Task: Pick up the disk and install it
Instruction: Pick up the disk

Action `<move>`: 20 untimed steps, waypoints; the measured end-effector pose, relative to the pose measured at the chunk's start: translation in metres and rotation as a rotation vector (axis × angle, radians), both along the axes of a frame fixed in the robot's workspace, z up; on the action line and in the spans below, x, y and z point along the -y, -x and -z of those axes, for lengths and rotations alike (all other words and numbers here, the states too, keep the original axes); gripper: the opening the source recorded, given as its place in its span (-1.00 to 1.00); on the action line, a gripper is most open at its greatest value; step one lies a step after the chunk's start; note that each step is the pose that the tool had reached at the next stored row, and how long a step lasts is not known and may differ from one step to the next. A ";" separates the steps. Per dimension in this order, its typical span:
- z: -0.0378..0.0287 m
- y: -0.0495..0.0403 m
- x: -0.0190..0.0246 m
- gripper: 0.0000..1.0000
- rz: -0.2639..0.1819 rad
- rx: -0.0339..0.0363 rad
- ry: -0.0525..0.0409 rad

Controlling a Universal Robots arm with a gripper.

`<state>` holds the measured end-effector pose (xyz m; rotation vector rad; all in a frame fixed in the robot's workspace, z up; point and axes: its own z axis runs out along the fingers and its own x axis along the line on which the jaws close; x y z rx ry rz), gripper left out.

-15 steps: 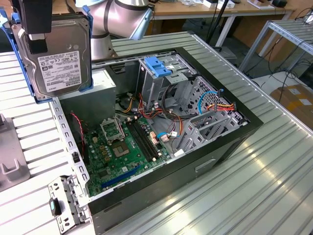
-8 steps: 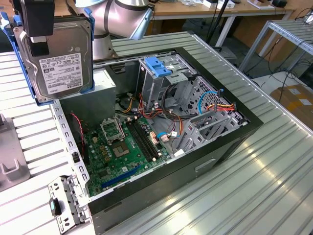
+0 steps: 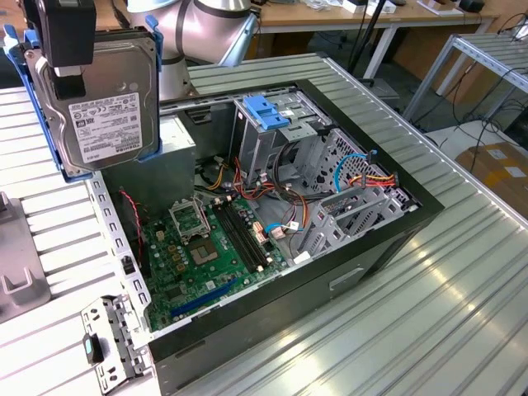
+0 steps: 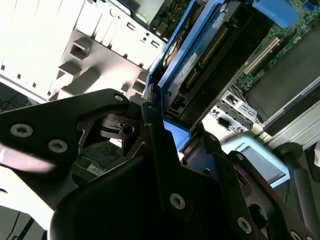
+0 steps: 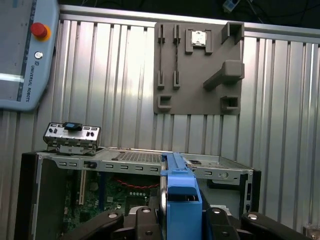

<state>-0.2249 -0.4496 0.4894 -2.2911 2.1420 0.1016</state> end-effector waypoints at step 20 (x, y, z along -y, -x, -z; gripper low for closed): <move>0.0007 -0.0023 0.0161 -0.26 0.000 0.0000 0.0000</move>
